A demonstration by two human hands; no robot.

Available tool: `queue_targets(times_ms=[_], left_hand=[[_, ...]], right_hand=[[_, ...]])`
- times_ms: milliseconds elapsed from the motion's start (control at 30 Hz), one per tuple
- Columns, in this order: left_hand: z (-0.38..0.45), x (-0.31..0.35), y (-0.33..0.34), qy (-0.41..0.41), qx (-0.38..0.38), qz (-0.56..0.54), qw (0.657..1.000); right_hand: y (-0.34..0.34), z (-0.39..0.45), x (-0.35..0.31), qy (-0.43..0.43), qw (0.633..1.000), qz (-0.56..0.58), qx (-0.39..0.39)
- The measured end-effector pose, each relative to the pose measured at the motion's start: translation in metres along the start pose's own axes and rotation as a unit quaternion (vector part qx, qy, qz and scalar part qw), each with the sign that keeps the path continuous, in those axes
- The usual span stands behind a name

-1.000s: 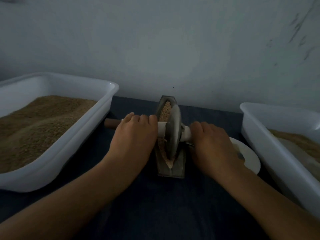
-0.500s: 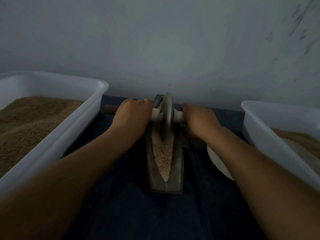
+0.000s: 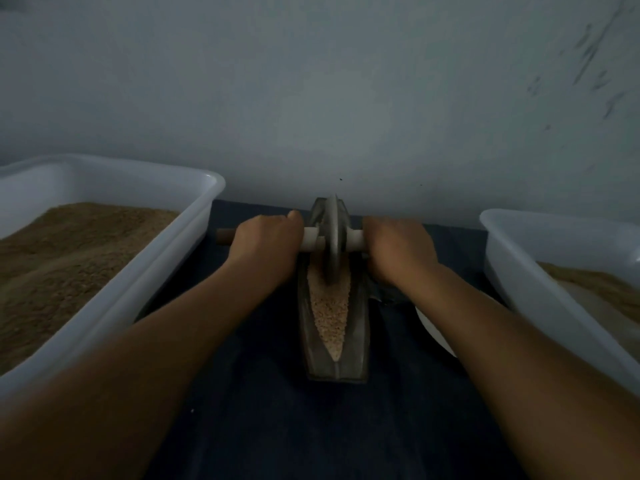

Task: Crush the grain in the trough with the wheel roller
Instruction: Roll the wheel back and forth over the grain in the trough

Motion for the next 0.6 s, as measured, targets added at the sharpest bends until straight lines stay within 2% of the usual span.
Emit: queue_targets(times_ms=[200, 400, 600], left_hand=[[-0.051, 0.024, -0.019, 0.038, 0.076, 0.043, 0.995], [-0.08, 0.026, -0.03, 0.035, 0.084, 0.029, 0.995], [-0.082, 0.015, -0.03, 0.068, 0.096, 0.011, 0.993]], right_hand=[[-0.021, -0.068, 0.004, -0.031, 0.998, 0.026, 0.048], [-0.042, -0.099, 0.004, -0.051, 0.989, 0.071, 0.12], [-0.03, -0.097, 0.009, -0.022, 0.99, 0.092, 0.109]])
Point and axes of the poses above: each hand's wrist, its own z-axis towards the middle knuckle, its own y-axis out of the palm, x = y × z, the point moved 3 cm from there along z, towards the middle knuckle, and after that the axes turned 13 degrees about y, right-handed, at the moved point
